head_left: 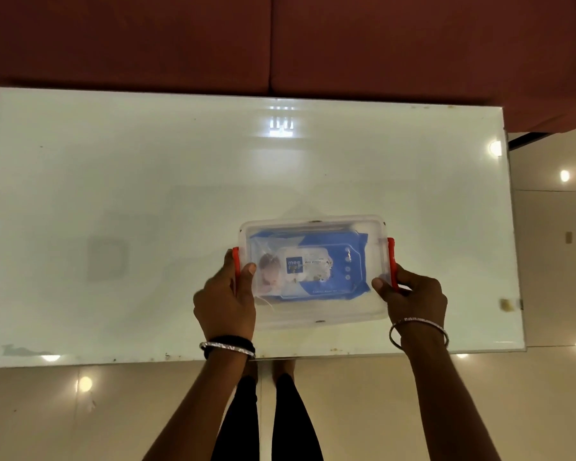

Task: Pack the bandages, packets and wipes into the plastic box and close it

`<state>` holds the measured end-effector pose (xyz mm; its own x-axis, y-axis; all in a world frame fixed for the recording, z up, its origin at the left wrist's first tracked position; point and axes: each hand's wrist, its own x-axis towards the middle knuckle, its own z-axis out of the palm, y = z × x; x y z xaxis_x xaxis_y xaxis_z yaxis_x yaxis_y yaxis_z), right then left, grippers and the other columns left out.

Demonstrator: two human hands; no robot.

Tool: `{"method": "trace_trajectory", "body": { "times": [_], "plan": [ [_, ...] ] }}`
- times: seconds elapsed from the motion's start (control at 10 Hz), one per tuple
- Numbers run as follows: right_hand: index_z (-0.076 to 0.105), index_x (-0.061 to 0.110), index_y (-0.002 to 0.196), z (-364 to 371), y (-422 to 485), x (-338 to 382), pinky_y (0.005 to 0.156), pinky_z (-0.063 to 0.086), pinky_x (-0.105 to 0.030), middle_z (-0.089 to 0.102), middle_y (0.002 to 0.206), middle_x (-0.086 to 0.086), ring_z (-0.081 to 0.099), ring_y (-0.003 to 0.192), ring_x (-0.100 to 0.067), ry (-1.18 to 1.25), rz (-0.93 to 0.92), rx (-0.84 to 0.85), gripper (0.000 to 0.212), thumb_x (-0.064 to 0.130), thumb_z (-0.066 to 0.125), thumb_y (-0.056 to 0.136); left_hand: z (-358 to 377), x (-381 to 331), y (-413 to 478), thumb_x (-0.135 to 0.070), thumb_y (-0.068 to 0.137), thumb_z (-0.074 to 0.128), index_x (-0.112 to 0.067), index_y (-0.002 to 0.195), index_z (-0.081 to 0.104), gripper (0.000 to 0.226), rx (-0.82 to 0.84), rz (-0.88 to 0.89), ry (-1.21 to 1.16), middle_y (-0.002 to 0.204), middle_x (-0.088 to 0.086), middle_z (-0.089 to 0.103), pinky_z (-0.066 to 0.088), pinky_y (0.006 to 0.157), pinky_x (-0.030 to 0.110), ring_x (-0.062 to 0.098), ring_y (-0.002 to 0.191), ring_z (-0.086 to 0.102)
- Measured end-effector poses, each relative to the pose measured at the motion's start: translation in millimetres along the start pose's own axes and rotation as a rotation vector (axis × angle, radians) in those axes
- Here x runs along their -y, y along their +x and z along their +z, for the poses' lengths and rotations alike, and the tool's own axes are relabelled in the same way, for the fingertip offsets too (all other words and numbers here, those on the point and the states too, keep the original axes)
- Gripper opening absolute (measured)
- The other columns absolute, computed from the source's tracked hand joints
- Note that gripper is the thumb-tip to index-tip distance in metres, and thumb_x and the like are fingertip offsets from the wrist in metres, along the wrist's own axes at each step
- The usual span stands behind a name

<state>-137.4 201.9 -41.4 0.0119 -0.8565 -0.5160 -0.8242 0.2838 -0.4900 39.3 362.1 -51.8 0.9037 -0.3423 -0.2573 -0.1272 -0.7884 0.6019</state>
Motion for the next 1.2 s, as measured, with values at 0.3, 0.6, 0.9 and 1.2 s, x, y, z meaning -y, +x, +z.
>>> {"method": "trace_trajectory", "body": {
  "times": [0.3, 0.6, 0.9, 1.2],
  "plan": [
    [0.072, 0.015, 0.116, 50.1, 21.2, 79.6, 0.085, 0.047, -0.029, 0.076, 0.106, -0.009, 0.071, 0.094, -0.032, -0.02, -0.125, -0.004, 0.034, 0.022, 0.073, 0.083, -21.8, 0.9, 99.1, -0.039, 0.091, 0.061, -0.02, 0.131, 0.06, 0.044, -0.092, -0.037, -0.033, 0.106, 0.016, 0.074, 0.046, 0.076, 0.031, 0.036, 0.099, 0.068],
    [0.07, 0.014, 0.119, 56.8, 25.2, 93.4, 0.087, 0.046, -0.028, 0.075, 0.108, -0.009, 0.07, 0.095, -0.032, -0.061, -0.115, -0.032, 0.036, 0.022, 0.073, 0.084, -19.3, 1.6, 122.7, -0.035, 0.092, 0.061, -0.019, 0.131, 0.06, 0.043, -0.073, 0.021, -0.055, 0.104, 0.013, 0.075, 0.038, 0.069, 0.022, 0.029, 0.091, 0.069],
    [0.071, 0.009, 0.116, 51.7, 23.4, 101.3, 0.083, 0.047, -0.03, 0.075, 0.1, -0.014, 0.068, 0.095, -0.036, -0.081, -0.075, 0.006, 0.034, 0.022, 0.074, 0.084, -30.4, -8.6, 117.3, -0.035, 0.095, 0.054, -0.017, 0.142, 0.046, 0.05, 0.059, -0.026, 0.076, 0.109, 0.019, 0.072, 0.049, 0.082, 0.04, 0.039, 0.1, 0.065],
    [0.044, 0.003, 0.138, 25.6, -16.9, 130.5, 0.094, 0.046, -0.039, 0.06, 0.125, -0.018, 0.058, 0.117, -0.035, -0.312, -0.133, 0.094, 0.057, 0.026, 0.065, 0.09, -76.7, -65.8, 97.8, -0.016, 0.101, 0.039, -0.011, 0.154, -0.003, 0.068, 0.551, -0.089, 0.358, 0.163, 0.015, 0.006, 0.022, 0.118, 0.04, 0.033, 0.147, 0.019]
  ]
}}
